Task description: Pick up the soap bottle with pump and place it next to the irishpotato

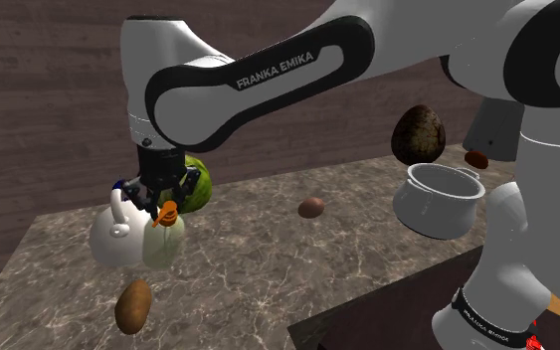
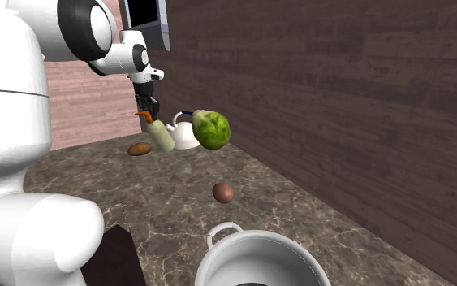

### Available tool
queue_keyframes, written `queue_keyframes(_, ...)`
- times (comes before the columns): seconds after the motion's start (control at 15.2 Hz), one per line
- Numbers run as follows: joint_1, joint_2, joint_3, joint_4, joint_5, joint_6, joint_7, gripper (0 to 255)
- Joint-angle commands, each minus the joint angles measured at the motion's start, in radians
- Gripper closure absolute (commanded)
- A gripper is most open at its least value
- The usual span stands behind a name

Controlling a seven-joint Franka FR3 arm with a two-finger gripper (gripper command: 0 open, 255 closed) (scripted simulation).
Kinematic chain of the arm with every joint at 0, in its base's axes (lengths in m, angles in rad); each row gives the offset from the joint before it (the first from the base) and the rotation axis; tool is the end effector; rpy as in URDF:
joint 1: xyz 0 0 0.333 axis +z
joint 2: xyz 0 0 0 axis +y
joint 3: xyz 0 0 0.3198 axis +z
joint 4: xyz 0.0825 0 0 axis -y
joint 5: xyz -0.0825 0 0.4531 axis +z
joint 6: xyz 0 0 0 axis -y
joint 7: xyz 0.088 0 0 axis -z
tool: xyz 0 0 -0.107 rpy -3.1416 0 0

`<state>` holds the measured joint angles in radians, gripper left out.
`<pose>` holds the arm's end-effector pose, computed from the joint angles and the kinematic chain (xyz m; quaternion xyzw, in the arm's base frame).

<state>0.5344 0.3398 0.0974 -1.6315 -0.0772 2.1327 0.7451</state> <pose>0.6013 0.4275 0.4159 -0.9956 0.0427 -0.0746 0.0377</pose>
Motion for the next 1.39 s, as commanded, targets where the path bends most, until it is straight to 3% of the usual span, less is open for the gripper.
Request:
queue_keyframes(0.0, 0.000, 0.001, 0.000, -0.001, 0.000, 0.004, 0.000, 255)
queue_keyframes(0.33, 0.000, 0.001, 0.000, -0.001, 0.000, 0.004, 0.000, 255)
queue_keyframes(0.4, -0.001, 0.001, 0.000, -0.001, 0.000, 0.004, 0.000, 0)
queue_keyframes(0.73, 0.000, 0.001, 0.000, -0.001, 0.000, 0.004, 0.000, 0)
queue_keyframes(0.99, 0.000, -0.049, 0.003, 0.052, 0.007, -0.100, -0.005, 0)
queue_keyframes(1.32, 0.000, -0.049, 0.003, 0.052, 0.007, -0.100, -0.005, 0)
